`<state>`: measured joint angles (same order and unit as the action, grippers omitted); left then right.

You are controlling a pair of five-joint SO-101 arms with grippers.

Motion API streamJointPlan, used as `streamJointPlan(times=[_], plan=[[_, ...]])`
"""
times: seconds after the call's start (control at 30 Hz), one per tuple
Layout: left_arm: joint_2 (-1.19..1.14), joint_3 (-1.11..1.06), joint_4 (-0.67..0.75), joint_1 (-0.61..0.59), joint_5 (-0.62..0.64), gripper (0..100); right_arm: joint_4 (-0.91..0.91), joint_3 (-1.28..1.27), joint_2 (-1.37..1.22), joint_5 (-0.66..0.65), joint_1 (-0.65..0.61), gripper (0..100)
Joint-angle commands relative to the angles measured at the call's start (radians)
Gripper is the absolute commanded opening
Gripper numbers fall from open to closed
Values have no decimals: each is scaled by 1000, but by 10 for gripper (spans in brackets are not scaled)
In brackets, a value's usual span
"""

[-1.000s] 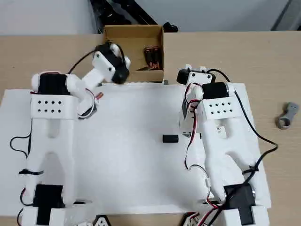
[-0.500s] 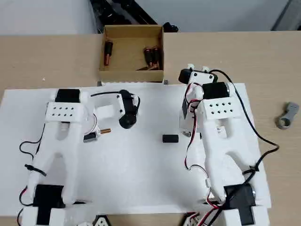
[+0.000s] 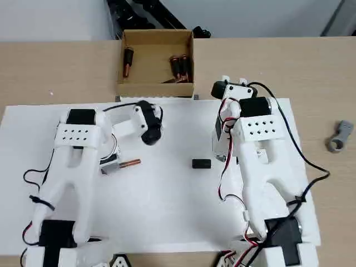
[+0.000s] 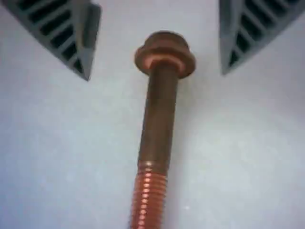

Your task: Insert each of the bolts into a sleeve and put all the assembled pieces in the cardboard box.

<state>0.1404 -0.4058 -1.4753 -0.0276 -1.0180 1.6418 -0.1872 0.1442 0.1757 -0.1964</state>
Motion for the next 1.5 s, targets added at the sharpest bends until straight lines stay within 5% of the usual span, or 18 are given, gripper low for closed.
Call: streamJointPlan(times=[0.0,0.23,0.6,0.83,1.07,1.27,1.47], plan=[[38,67,-87,-2,190,163,-7,8,47,11,1,122],[29,134,-213,-6,836,164,-13,9,45,11,1,122],[29,122,-198,3,1387,190,-122,5,39,11,-82,122],[17,101,-195,3,1458,249,-147,5,38,11,-87,122],[-299,139,-236,-5,1458,246,-145,5,38,11,-85,122],[-445,213,-272,-6,1456,110,-140,5,38,11,-85,122],[-445,275,-222,-9,1453,86,-139,3,38,11,-85,122]])
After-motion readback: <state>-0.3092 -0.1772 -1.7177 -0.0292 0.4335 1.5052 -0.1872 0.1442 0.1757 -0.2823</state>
